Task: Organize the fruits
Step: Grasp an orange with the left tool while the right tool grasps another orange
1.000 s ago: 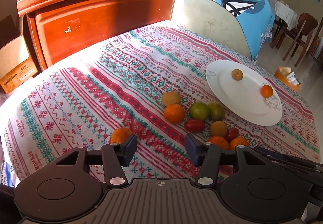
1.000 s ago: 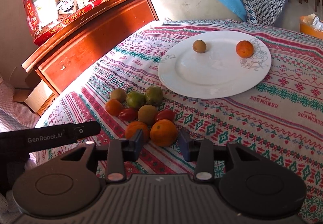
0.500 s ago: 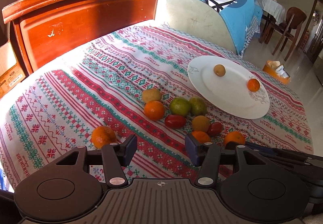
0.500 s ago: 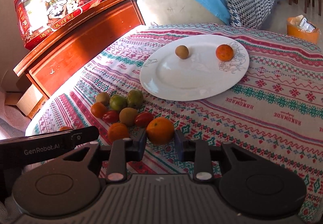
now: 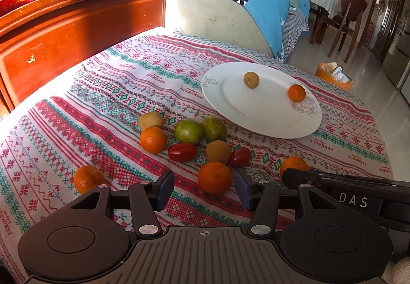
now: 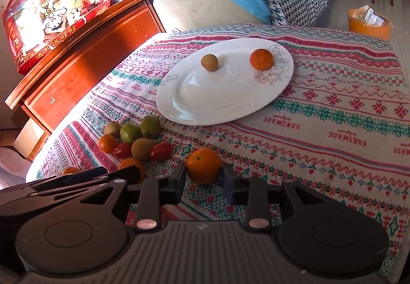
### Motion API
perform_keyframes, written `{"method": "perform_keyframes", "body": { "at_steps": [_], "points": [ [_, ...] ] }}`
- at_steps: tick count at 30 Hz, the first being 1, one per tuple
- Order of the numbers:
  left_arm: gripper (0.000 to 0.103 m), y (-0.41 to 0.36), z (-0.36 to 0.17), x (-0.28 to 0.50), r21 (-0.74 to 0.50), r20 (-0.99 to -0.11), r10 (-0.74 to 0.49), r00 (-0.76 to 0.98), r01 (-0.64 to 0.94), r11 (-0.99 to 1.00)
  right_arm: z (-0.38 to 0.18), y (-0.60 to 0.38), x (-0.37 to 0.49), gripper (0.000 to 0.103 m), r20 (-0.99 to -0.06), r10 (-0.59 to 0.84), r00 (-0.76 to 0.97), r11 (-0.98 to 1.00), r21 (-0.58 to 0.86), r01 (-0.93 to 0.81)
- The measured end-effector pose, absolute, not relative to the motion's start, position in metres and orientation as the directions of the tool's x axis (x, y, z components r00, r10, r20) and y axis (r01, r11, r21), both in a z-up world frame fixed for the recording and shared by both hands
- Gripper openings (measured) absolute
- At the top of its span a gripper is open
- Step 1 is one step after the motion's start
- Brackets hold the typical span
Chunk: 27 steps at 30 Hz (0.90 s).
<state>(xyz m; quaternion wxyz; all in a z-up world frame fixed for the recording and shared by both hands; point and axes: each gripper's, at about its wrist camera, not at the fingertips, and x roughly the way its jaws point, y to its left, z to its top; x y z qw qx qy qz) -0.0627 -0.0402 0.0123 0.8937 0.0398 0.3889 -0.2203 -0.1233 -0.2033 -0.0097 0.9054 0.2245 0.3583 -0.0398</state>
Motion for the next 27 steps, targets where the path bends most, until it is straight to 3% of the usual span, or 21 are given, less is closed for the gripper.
{"method": "perform_keyframes", "body": {
  "at_steps": [7, 14, 27],
  "points": [
    [0.046, -0.044, 0.002, -0.062, -0.085, -0.725, -0.350, 0.593, 0.428, 0.900, -0.011, -0.203, -0.123, 0.033, -0.665, 0.085, 0.742, 0.896, 0.377, 0.235],
    [0.029, -0.046, 0.002, -0.063, -0.089, -0.720, -0.362, 0.592, 0.439, 0.894, -0.011, -0.201, -0.123, 0.031, -0.665, 0.078, 0.743, 0.904, 0.362, 0.229],
    [0.029, -0.040, 0.025, -0.066, -0.128, -0.692, -0.384, 0.611, 0.419, 0.899, 0.023, -0.200, -0.121, 0.031, -0.610, 0.109, 0.785, 0.923, 0.355, 0.148]
  ]
}}
